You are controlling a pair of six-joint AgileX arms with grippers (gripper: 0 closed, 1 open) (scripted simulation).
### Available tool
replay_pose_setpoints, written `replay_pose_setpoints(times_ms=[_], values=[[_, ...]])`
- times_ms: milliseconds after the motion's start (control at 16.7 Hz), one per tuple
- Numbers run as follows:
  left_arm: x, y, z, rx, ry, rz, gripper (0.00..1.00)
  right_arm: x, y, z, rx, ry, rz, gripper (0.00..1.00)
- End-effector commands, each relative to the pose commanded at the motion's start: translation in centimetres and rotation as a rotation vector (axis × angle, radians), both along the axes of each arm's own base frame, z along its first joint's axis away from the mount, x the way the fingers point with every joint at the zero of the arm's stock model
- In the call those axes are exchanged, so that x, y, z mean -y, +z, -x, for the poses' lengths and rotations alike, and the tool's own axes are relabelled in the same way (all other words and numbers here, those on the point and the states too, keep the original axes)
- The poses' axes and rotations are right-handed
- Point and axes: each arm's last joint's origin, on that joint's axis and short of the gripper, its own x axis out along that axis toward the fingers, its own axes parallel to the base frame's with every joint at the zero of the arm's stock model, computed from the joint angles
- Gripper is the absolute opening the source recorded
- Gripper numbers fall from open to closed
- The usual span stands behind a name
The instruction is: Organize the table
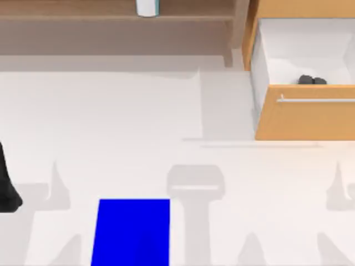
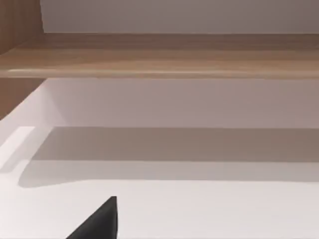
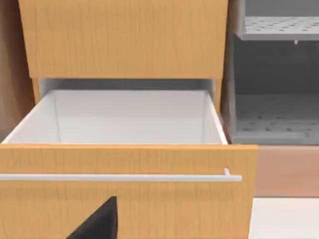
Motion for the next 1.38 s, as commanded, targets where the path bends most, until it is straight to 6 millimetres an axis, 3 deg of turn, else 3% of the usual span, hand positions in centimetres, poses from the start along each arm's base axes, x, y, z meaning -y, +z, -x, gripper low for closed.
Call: replay_pose_setpoints(times_ms=[180,360,540,720,900,1080,1200,1380], values=[[0.0,0.0,0.0,0.000,0.000,0.000,1.00,0.0,0.2,0.0,-0.007,0.000,-0.002,1.00],[0.0,0.0,0.0,0.000,0.000,0.000,1.00,-0.1,2.0,-0.1,-0.067,0.004,-0.020,1.00],[0.0,0.0,0.0,0.000,0.000,0.000,1.00,-0.2,5.4,-1.0,-0.180,0.007,-0.055,1.00],[0.0,0.0,0.0,0.000,0.000,0.000,1.00,-0.6,9.8,-3.6,-0.339,0.005,-0.100,1.00],[0.0,0.0,0.0,0.000,0.000,0.000,1.00,-1.2,13.7,-8.6,-0.526,-0.006,-0.142,1.00],[0.0,0.0,0.0,0.000,0.000,0.000,1.00,-2.3,15.2,-15.6,-0.736,-0.027,-0.174,1.00],[0.0,0.0,0.0,0.000,0.000,0.000,1.00,-3.3,14.7,-20.6,-0.875,-0.048,-0.186,1.00],[0.0,0.0,0.0,0.000,0.000,0.000,1.00,-4.9,11.9,-27.4,-1.067,-0.087,-0.195,1.00]])
